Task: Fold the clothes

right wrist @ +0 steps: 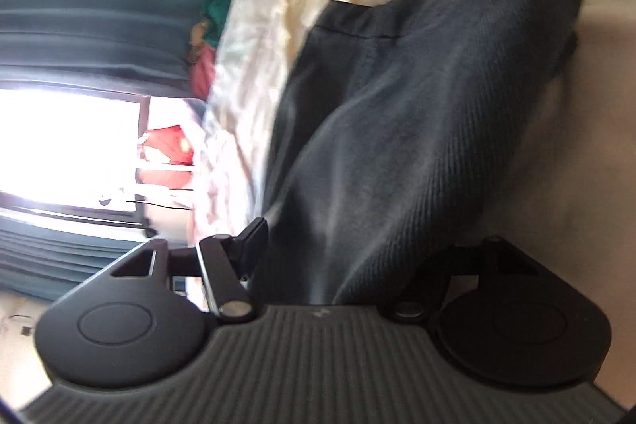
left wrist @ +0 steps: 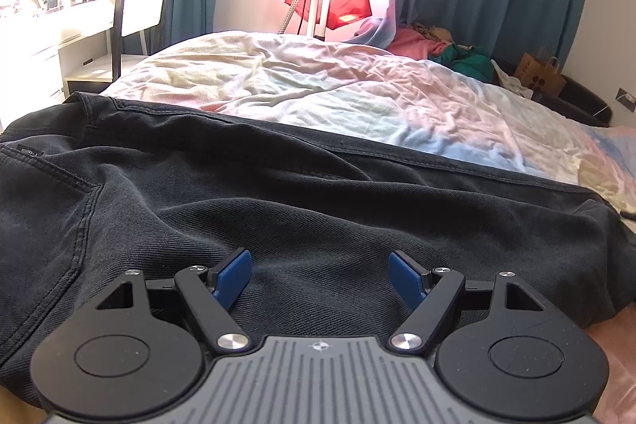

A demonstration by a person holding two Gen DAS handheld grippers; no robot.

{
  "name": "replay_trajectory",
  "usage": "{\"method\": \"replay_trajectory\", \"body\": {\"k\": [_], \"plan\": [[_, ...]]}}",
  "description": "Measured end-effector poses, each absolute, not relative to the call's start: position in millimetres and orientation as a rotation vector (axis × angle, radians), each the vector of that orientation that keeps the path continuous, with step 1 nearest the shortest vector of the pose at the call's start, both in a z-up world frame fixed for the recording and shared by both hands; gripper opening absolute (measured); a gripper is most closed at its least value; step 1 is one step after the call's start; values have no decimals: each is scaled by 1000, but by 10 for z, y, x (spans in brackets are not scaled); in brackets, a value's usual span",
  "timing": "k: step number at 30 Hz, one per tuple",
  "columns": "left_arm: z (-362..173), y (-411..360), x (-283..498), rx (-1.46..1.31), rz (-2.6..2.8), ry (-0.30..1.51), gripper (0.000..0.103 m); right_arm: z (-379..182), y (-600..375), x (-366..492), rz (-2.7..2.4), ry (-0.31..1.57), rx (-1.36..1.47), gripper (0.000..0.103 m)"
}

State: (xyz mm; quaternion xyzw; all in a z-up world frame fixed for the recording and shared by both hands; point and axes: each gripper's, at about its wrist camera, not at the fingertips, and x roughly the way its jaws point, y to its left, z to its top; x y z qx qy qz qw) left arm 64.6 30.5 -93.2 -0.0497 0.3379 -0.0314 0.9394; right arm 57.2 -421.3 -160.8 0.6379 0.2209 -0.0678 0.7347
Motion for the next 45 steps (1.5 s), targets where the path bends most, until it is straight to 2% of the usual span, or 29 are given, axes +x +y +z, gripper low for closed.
{"method": "replay_trajectory", "body": {"k": [2, 8, 9, 14, 17, 21, 26, 32, 33, 34, 37, 44, 45], "plan": [[-938, 300, 646, -99, -63, 688, 78, -1515, -4296, 621, -58, 379, 1380, 67], [-950, 283, 646, -93, -57, 683, 79, -1667, -4297, 688, -147, 489, 1344, 66], [-954, 279, 646, -90, -57, 684, 79, -1778, -4306, 684, -176, 515, 1390, 61], [-969, 244, 641, -52, -55, 684, 79, -1820, -4289, 709, -142, 499, 1467, 65], [-971, 235, 638, -43, -55, 683, 79, -1616, -4303, 733, -60, 392, 1417, 66], [-973, 240, 636, -43, -56, 683, 79, -1484, -4209, 762, -39, 388, 1331, 66], [-977, 242, 634, -42, -56, 681, 79, -1756, -4245, 730, -137, 477, 1430, 64], [-984, 240, 645, -29, -56, 686, 79, -1753, -4145, 819, -135, 579, 1321, 49], [-986, 237, 649, -25, -56, 688, 80, -1752, -4132, 813, -139, 584, 1319, 41], [-989, 232, 651, -19, -56, 690, 80, -1750, -4120, 806, -143, 589, 1318, 27], [-1018, 195, 658, 18, -56, 702, 80, -1705, -4059, 782, -166, 596, 1287, 16], [-1116, 113, 680, 106, -49, 734, 82, -1358, -3769, 720, -219, 561, 1080, 13], [-1117, 119, 685, 103, -50, 737, 82, -1360, -3827, 949, -227, 555, 1076, 13]]}}
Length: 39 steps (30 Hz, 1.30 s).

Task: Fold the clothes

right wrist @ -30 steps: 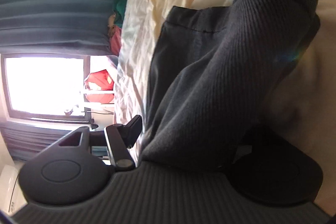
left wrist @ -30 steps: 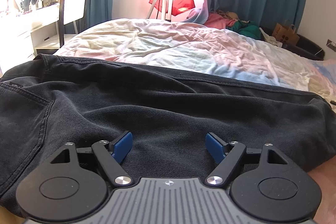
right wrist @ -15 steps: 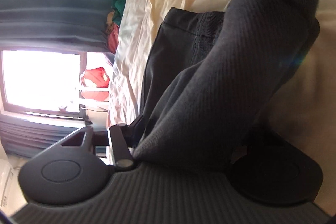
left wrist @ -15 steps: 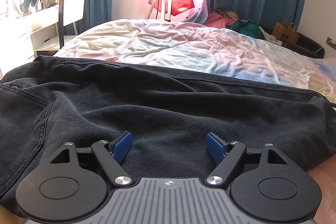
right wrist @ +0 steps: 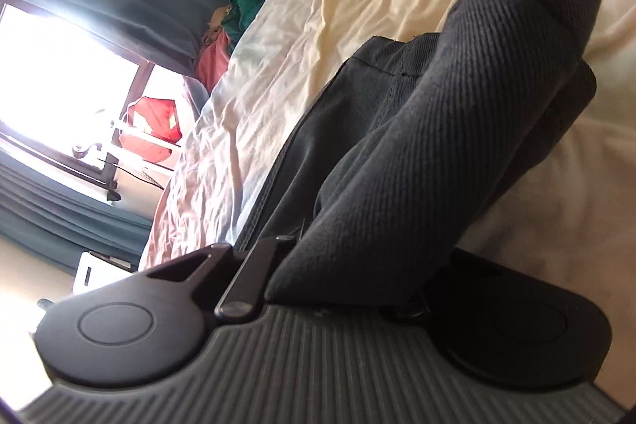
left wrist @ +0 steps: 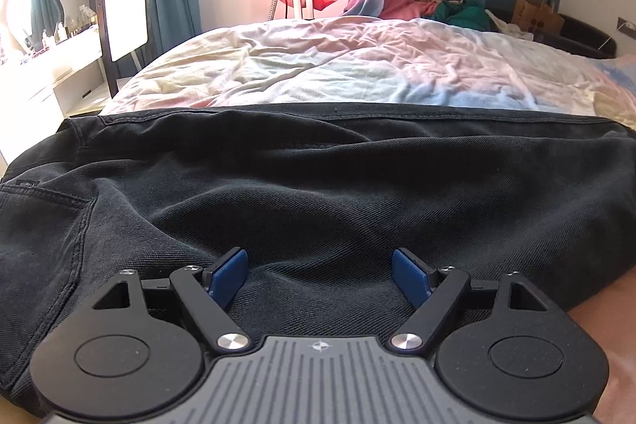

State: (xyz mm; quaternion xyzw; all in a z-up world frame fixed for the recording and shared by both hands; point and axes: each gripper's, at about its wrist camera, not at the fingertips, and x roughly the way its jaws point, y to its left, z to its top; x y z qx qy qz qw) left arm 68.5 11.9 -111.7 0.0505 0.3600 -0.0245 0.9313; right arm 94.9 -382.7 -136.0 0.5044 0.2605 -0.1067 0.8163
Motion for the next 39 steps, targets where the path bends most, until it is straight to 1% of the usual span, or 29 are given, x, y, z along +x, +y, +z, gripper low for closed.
{"method": "replay_trajectory", "body": {"k": [3, 7, 11, 13, 16, 17, 20, 23, 25, 28, 30, 31, 34, 38, 39], "plan": [[-1110, 129, 700, 103, -53, 746, 82, -1387, -3950, 1189, -248, 547, 1048, 13], [-1062, 158, 722, 87, -62, 753, 83, -1274, -3825, 1209, -268, 526, 952, 12], [-987, 203, 743, 70, -81, 747, 83, -1000, -3631, 924, -320, 541, 610, 12], [-953, 238, 731, 63, -92, 735, 83, -807, -3375, 837, -346, 515, 440, 12], [-860, 344, 712, 7, -95, 701, 83, -451, -2946, 551, -363, 426, 207, 13], [-797, 398, 686, -19, -93, 680, 83, -281, -2782, 645, -354, 380, 102, 13], [-579, 590, 585, -103, -85, 599, 83, -20, -2061, 744, -258, 245, -198, 13], [-338, 831, 428, -157, -21, 475, 83, -81, -1219, 610, -67, 174, -446, 12], [-280, 1037, 391, -222, 24, 452, 84, -251, -677, 526, 66, 180, -576, 12], [-238, 1388, 378, -346, 85, 449, 85, -716, -233, 444, 213, 284, -654, 12], [-250, 1572, 391, -422, 108, 464, 85, -1006, -103, 416, 278, 347, -691, 13], [-259, 1614, 394, -455, 98, 467, 85, -1116, -73, 388, 273, 347, -720, 13], [-263, 1685, 392, -525, 63, 470, 85, -1159, -230, 379, 282, 322, -683, 13], [-217, 1540, 357, -459, 36, 433, 85, -914, -454, 419, 320, 306, -589, 13], [-203, 1505, 343, -443, 28, 421, 85, -831, -449, 387, 327, 276, -570, 13]]}}
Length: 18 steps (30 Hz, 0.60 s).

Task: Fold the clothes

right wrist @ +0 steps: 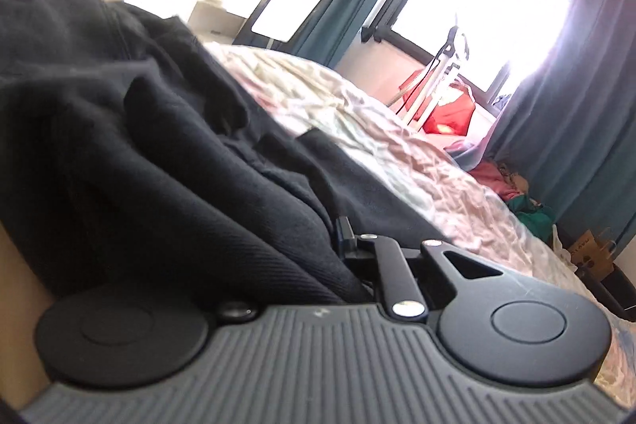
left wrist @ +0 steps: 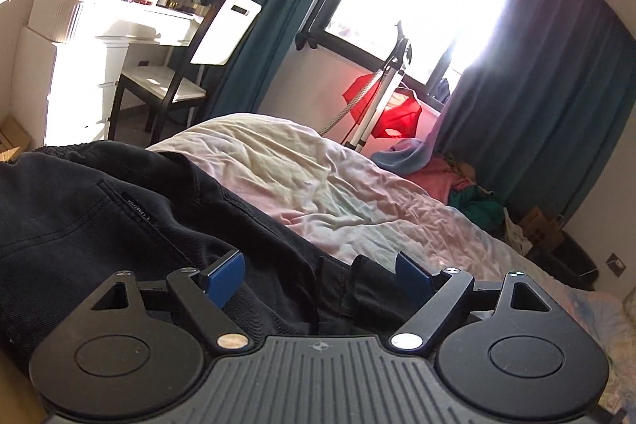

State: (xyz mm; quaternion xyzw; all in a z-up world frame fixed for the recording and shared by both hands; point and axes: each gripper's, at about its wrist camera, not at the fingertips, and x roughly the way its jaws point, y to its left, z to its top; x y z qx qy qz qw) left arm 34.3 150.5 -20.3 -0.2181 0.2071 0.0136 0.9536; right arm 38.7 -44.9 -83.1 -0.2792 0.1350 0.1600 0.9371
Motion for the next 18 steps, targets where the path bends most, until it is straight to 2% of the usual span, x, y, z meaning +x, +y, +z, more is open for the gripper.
{"method": "replay_trajectory", "body": {"k": [3, 6, 11, 12, 13, 15, 18], "plan": [[-191, 1428, 320, -413, -3, 400, 85, -716, -363, 295, 378, 236, -510, 13], [-227, 1342, 344, -370, -8, 411, 85, -990, -318, 378, 418, 325, -516, 14], [-403, 1190, 491, -270, -10, 511, 85, -1041, -435, 503, 454, 424, -411, 22], [-422, 1138, 499, -238, -13, 517, 85, -966, -484, 521, 481, 465, -366, 31], [-440, 1087, 506, -205, -16, 523, 85, -895, -582, 534, 534, 512, -286, 47], [-478, 983, 521, -139, -21, 535, 85, -807, -807, 505, 624, 586, -140, 68], [-512, 853, 519, -70, -41, 541, 85, -661, -1077, 363, 642, 633, -42, 69]]}}
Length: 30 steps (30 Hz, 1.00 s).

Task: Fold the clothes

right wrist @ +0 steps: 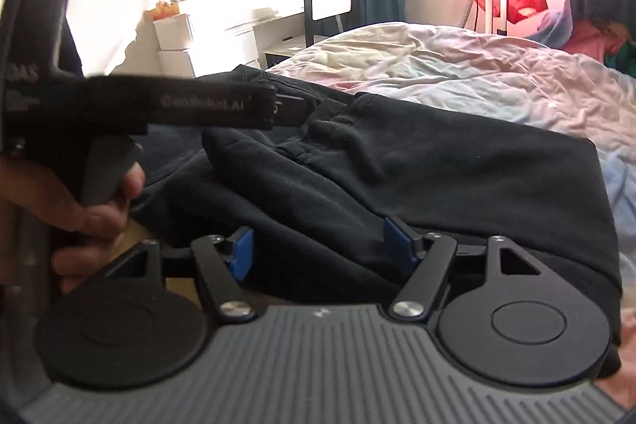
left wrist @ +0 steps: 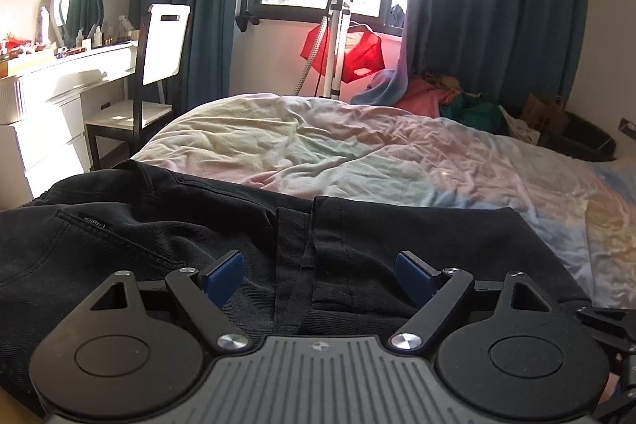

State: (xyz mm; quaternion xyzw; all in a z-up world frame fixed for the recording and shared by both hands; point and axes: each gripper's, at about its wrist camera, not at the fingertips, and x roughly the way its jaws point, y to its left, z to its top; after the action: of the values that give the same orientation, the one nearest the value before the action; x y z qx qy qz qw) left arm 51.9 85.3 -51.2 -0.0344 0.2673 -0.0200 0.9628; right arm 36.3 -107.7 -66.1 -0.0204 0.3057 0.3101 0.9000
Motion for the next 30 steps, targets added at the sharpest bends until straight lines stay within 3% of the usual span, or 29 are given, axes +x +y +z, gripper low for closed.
{"method": "replay_trajectory", "body": {"k": [6, 11, 16, 30], "plan": [[-628, 693, 538, 17, -55, 582, 85, -368, -1641, 154, 477, 536, 90, 70], [-791, 571, 554, 84, -54, 653, 85, -445, -1773, 240, 286, 481, 70, 70], [-850, 527, 539, 114, -40, 655, 86, -811, -1827, 568, 204, 624, 121, 70], [-834, 572, 508, 73, -22, 661, 88, -961, -1824, 657, 200, 642, 94, 73]]}}
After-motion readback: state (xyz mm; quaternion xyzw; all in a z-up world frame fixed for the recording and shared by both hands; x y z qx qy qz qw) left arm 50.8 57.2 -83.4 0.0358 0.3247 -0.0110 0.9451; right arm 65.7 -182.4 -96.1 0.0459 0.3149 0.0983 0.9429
